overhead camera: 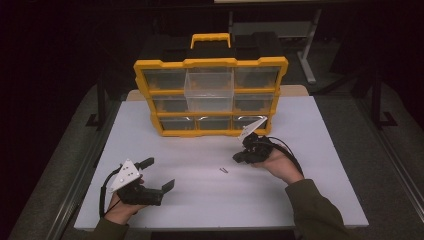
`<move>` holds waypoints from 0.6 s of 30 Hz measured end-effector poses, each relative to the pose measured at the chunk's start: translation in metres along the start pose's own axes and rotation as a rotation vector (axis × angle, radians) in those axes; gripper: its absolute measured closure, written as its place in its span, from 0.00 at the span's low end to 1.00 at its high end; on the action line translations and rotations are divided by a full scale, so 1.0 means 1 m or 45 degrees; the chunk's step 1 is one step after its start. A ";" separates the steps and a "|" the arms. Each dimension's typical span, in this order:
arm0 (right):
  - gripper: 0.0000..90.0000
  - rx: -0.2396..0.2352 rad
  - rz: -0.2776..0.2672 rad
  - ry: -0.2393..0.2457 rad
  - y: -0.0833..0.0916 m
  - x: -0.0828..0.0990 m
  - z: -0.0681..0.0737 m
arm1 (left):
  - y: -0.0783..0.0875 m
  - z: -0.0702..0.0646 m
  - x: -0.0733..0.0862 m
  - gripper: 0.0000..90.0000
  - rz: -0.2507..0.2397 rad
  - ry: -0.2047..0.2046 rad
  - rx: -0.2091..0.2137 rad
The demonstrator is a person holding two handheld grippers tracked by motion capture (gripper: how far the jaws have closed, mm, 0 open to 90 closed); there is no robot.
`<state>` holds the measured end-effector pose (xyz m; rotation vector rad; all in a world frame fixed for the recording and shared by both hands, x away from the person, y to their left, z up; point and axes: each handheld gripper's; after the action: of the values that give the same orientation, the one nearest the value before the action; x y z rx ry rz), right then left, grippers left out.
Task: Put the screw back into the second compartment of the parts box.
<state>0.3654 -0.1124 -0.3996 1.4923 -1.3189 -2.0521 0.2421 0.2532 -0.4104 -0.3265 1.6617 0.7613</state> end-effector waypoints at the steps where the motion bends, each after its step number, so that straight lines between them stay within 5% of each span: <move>1: 0.97 0.002 -0.004 0.001 0.002 0.000 0.000 | 0.000 0.000 0.000 0.00 -0.002 0.002 0.000; 18: 0.97 -0.036 -0.055 -0.005 0.030 -0.008 -0.008 | 0.002 0.001 -0.001 0.00 -0.020 0.004 -0.006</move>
<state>0.3674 -0.1273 -0.3717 1.5179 -1.2648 -2.0926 0.2420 0.2549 -0.4094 -0.3436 1.6584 0.7538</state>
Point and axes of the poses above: each handheld gripper's, and its own axes: y roughly backward along the jaws, x roughly out of its underside, z roughly to its left, and after that the axes turned 5 degrees about x, right-handed
